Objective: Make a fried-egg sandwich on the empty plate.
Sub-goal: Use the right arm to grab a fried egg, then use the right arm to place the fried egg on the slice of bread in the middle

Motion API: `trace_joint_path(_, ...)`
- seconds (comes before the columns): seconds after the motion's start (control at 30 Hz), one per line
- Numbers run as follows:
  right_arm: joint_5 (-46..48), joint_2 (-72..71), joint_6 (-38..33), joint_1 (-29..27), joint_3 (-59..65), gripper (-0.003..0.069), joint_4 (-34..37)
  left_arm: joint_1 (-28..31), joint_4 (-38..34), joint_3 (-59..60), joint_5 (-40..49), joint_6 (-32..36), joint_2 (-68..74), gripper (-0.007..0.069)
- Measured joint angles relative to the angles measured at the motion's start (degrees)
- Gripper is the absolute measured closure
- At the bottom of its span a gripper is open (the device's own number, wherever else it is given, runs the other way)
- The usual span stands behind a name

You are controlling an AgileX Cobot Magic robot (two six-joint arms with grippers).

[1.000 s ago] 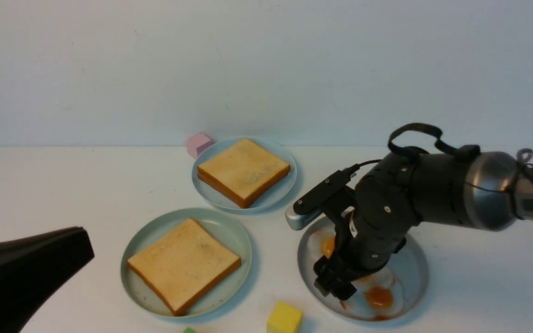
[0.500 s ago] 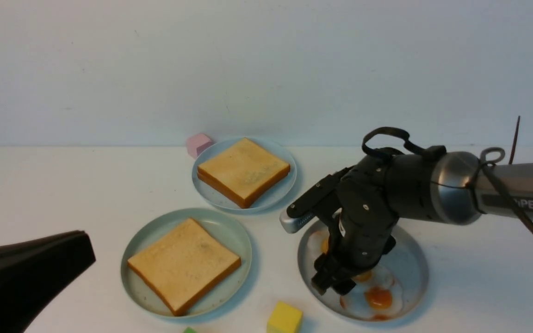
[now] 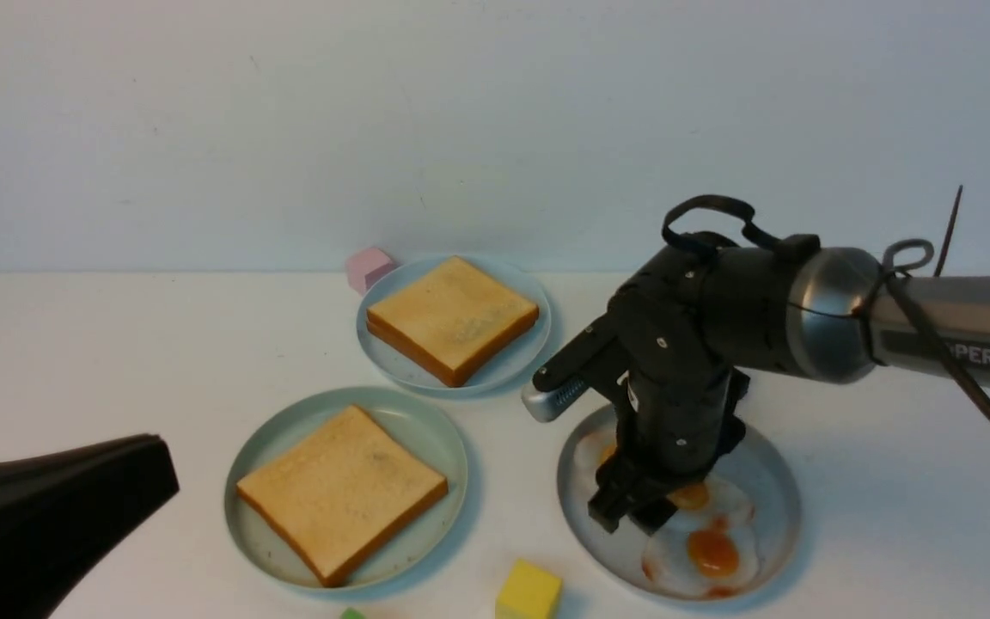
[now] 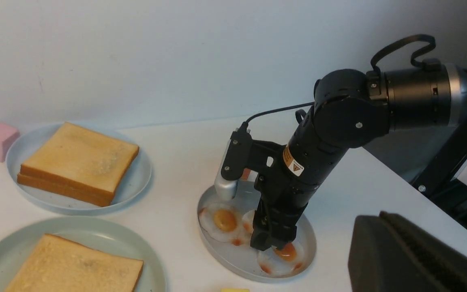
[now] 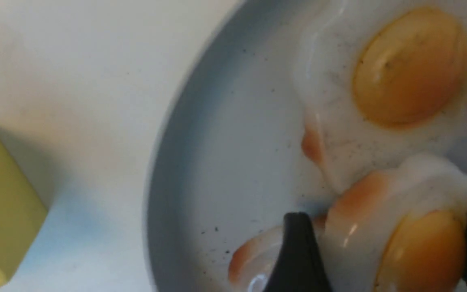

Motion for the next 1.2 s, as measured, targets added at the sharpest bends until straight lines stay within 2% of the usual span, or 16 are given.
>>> trace_joint_path(0.27,2.26,-5.6,-0.05,1.29,-1.14,0.0162,-0.14,0.0,1.51,0.0,0.13,0.22,0.0,0.0638)
trace_joint_path(0.47,-3.23,-10.08,-1.12,10.45,-6.17,0.0162,-0.15,0.0,10.95,0.0,0.13,0.17,0.0,0.0638)
trace_joint_path(0.6,-8.61,-7.25,-1.56,15.66,-11.07,0.0162,0.3,0.0,15.61,0.0,0.5,-1.45,0.0,0.0638)
trace_joint_path(0.73,-10.61,-1.12,-1.65,18.59,-16.57,0.0163,0.94,0.0,19.42,0.0,3.09,-4.42,0.0,0.0638)
trace_joint_path(0.9,-11.11,8.16,-1.7,19.49,-22.88,0.0163,1.15,0.0,22.77,0.0,6.28,-8.3,-0.18,0.0638)
trace_joint_path(1.2,-13.2,14.77,-0.34,19.49,-26.4,0.0165,0.47,0.0,25.0,-0.05,9.9,-9.64,-1.87,0.0638)
